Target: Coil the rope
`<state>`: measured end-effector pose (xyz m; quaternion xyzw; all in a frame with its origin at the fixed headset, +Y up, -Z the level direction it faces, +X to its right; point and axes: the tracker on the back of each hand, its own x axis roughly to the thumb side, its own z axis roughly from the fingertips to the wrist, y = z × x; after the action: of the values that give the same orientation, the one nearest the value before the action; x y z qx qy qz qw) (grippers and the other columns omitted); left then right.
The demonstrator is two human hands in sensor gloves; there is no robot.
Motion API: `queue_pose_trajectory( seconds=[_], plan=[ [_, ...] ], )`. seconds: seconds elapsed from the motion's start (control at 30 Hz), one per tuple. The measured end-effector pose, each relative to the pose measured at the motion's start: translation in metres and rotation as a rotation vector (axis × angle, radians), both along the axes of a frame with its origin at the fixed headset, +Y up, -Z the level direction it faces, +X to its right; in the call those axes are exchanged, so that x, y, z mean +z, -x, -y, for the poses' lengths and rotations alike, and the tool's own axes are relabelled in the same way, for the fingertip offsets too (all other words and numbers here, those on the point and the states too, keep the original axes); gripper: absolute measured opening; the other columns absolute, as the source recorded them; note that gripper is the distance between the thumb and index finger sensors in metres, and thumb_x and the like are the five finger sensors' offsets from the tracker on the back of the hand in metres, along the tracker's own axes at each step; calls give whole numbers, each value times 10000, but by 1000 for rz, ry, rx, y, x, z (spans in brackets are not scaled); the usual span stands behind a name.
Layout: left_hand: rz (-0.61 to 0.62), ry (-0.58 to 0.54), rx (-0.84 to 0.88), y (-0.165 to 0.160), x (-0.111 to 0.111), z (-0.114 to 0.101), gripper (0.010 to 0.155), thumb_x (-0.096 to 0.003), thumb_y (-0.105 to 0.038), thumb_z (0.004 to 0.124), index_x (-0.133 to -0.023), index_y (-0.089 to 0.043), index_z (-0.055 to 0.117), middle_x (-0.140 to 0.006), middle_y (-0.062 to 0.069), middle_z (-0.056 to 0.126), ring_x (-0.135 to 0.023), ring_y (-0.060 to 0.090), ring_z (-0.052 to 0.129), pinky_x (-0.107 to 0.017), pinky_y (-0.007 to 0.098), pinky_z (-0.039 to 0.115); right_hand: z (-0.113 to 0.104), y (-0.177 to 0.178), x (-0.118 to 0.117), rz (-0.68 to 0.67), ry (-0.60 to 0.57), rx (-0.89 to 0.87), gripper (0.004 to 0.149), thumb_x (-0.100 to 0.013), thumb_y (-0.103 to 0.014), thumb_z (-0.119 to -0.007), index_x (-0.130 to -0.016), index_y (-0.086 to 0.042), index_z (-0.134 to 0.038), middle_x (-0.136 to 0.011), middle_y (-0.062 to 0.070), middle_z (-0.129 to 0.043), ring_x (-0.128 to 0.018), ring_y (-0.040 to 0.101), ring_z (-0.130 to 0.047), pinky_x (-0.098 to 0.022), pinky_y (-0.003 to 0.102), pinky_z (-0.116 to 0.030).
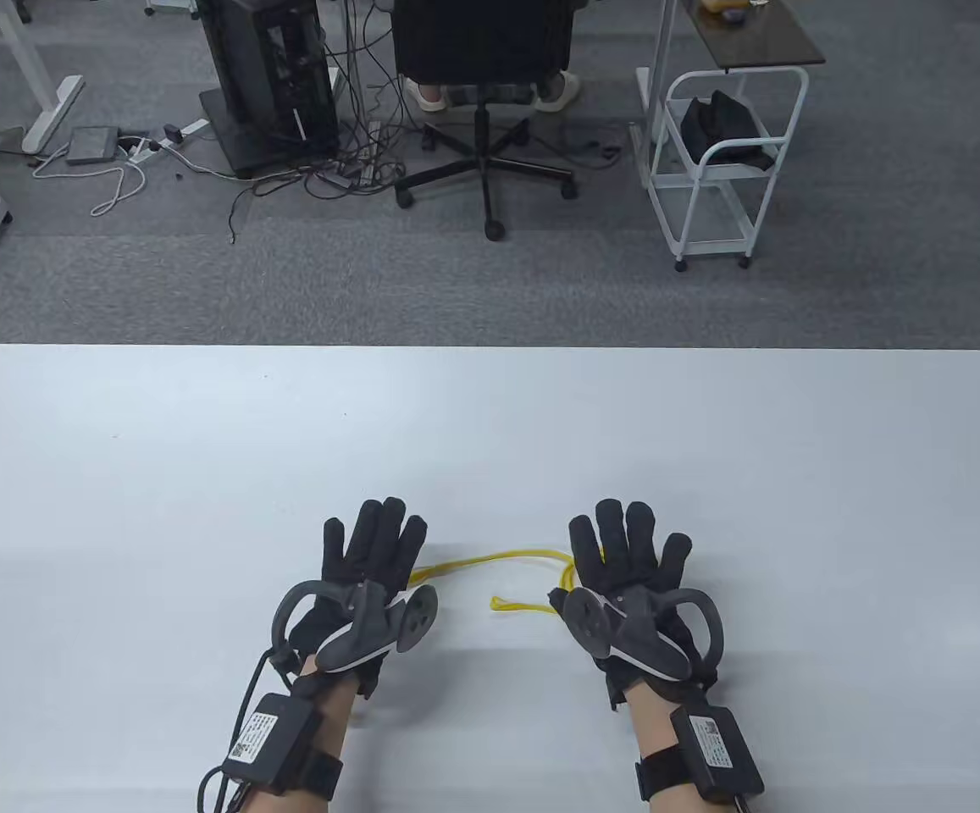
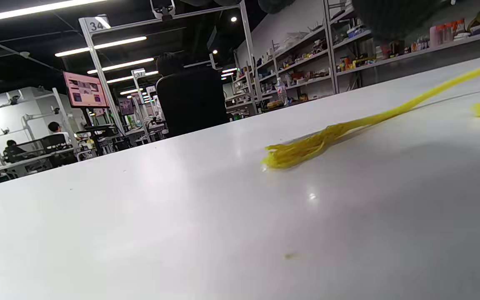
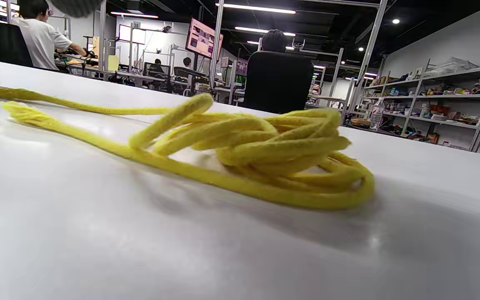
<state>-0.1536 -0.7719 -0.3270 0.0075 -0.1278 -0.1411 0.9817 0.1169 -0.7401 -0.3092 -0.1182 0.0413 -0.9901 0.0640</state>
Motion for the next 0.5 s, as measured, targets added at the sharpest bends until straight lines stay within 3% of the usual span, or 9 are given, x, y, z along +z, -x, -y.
queue_pose_trajectory(
  seconds=[0.27, 0.5],
  plan=[
    [4, -24, 10, 0, 2, -7, 786, -529, -649, 515, -1191, -276, 313, -1290, 93, 191, -1190, 358, 281, -792, 623, 317, -2, 3, 1, -13, 10, 15, 851, -564, -635, -571, -1123, -167, -130, -1153, 225, 16, -1020, 574, -39, -648, 828, -224],
    [-2, -27, 1, -1, 2, -9, 788, -529, -652, 513, -1192, -283, 304, -1291, 87, 177, -1193, 351, 267, -795, 622, 306, -18, 14, 0, -32, -41, -9, 829, -565, -628, -580, -1132, -179, -173, -1159, 227, -3, -1024, 579, -56, -648, 829, -231]
  ],
)
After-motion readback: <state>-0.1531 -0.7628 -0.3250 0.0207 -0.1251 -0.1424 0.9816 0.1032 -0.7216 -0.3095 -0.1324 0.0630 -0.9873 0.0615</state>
